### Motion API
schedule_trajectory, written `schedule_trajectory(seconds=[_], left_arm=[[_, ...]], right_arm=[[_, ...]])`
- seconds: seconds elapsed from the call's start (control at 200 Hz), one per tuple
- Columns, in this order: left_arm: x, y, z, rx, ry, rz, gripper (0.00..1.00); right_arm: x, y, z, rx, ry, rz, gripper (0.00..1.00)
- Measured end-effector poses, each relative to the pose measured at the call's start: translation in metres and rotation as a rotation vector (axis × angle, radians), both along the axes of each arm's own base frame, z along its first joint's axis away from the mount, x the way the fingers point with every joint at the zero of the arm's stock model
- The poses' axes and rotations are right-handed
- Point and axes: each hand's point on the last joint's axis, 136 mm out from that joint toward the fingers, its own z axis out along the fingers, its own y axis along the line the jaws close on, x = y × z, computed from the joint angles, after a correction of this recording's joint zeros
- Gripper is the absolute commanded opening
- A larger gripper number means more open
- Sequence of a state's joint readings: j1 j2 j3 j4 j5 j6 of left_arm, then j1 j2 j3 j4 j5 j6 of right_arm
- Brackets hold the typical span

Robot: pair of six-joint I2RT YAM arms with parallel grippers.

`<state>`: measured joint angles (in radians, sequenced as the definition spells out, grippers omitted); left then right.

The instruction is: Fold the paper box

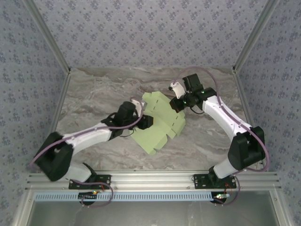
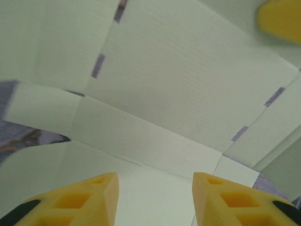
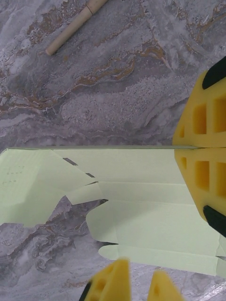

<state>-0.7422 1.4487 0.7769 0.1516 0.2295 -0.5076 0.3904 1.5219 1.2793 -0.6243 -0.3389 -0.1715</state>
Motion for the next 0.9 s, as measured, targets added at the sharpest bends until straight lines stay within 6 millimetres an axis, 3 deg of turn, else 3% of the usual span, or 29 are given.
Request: schedule_trajectory(seconds=[0.175, 0.43, 0.899], left_arm=[[0.014, -0.022, -0.034, 0.011, 0.035, -0.028, 0.30], [0.029, -0.045, -0.039, -0.021, 0.020, -0.063, 0.20], [0.028, -0.051, -0.074, 0.008, 0.079, -0.086, 0.15]], right_arm=[[0.005, -0.004, -0.011, -0.004, 0.028, -0.011, 0.00], [0.007, -0.004, -0.021, -0.011, 0.055, -0.014, 0.00], [0.010, -0.006, -0.026, -0.011, 0.067, -0.019, 0.00]])
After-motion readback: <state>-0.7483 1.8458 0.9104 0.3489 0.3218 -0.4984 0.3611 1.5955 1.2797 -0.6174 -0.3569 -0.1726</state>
